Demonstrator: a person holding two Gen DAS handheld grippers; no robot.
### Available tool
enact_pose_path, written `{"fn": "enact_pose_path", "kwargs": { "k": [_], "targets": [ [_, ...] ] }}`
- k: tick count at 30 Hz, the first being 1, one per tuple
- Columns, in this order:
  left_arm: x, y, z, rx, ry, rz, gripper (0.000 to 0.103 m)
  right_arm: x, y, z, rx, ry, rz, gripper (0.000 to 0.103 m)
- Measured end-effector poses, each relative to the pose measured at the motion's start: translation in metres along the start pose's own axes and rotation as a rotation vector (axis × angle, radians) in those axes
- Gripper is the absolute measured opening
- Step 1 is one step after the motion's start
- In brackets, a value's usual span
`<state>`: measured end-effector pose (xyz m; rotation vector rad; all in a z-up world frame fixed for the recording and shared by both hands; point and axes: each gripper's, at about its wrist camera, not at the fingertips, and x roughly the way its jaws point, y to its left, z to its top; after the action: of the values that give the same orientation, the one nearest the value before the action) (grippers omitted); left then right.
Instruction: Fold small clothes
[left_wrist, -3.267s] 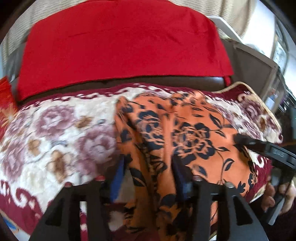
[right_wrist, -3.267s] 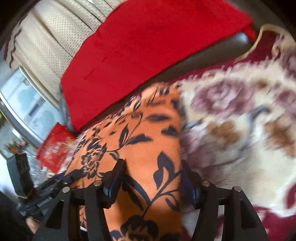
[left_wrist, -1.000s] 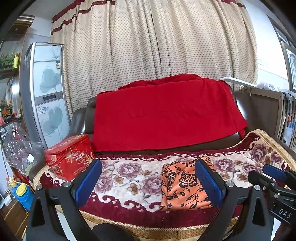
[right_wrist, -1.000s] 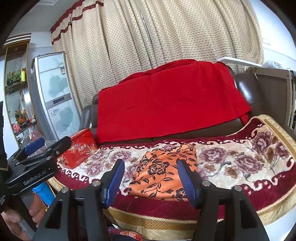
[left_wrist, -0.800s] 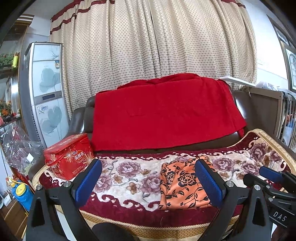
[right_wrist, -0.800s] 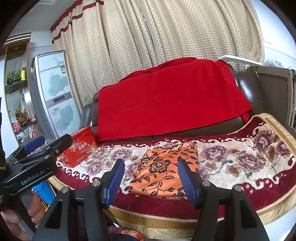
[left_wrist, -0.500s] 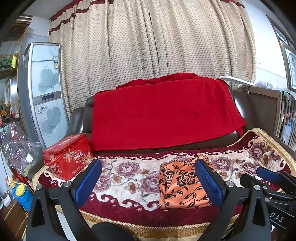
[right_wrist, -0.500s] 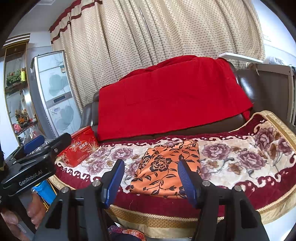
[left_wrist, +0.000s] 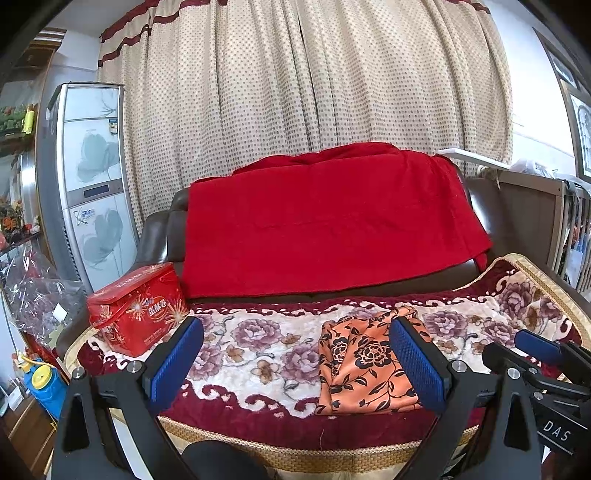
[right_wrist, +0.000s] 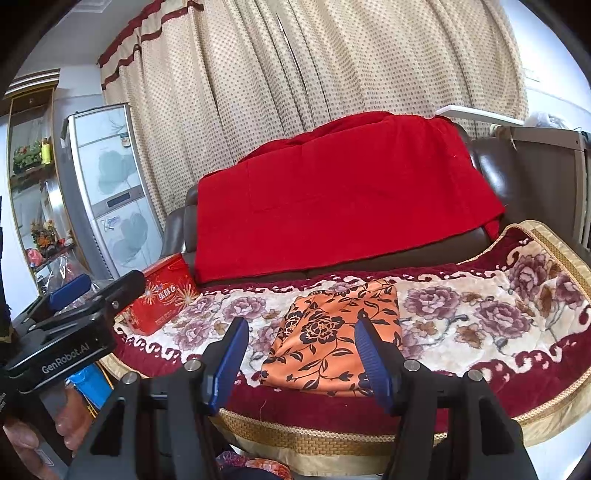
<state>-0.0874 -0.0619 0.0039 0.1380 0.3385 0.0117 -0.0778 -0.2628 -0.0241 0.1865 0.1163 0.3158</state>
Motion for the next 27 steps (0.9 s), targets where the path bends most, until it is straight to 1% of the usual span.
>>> {"fn": "enact_pose_path", "kwargs": {
  "k": [27],
  "targets": [
    [0.0034,-0.0019,-0.0007,0.012,0.009,0.002,0.100,0.0057,-0.0015,0.0008,0.002,0.011,-0.001,0.064]
  ]
}}
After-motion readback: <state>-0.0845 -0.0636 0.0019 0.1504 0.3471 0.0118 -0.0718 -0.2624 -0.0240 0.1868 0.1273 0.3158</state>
